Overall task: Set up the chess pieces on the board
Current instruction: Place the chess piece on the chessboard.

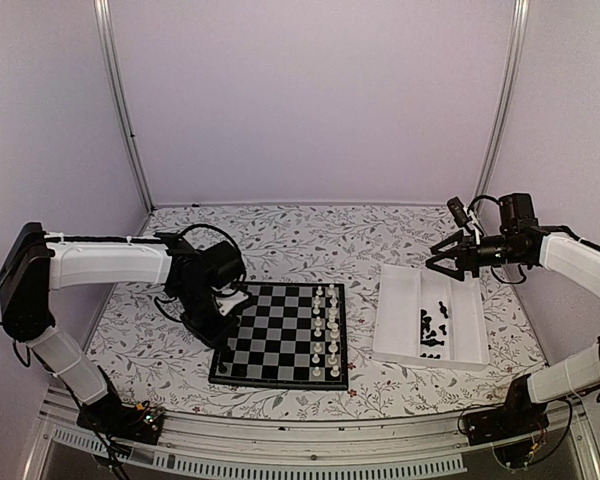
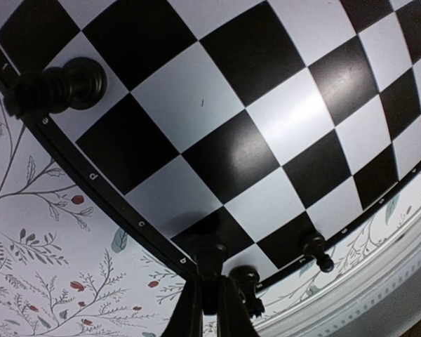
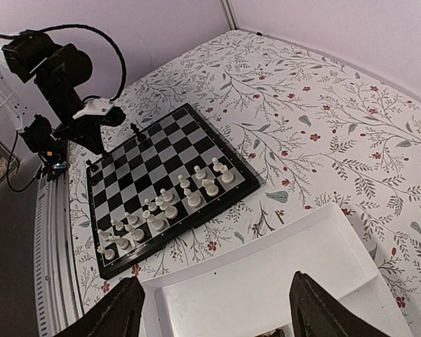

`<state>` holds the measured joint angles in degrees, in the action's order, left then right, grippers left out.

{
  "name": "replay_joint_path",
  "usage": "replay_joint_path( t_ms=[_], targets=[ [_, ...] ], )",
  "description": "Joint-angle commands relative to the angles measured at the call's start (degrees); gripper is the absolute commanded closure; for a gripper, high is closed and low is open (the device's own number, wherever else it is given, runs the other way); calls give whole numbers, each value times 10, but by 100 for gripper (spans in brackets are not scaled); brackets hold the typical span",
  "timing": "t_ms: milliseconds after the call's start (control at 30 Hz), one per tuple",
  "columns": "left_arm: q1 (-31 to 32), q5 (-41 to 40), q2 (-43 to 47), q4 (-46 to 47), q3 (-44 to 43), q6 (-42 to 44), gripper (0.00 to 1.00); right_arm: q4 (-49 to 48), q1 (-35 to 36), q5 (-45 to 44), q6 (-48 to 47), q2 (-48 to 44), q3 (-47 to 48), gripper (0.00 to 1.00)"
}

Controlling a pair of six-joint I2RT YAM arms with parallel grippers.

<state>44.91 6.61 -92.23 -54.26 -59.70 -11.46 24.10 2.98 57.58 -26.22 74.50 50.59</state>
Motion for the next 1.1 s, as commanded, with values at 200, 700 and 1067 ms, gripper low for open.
replay_joint_path(
  t_ms=[200, 700, 1067],
  targets=[
    [-9, 17, -9, -9, 10, 6, 100, 10, -1, 11, -9, 4, -1, 25],
    [-8, 30, -22, 4, 13, 7, 85, 12, -1, 11, -10, 7, -1, 25],
    [-7, 25, 23, -28, -17, -1, 60, 43, -1, -9, -25, 10, 26, 25]
  ],
)
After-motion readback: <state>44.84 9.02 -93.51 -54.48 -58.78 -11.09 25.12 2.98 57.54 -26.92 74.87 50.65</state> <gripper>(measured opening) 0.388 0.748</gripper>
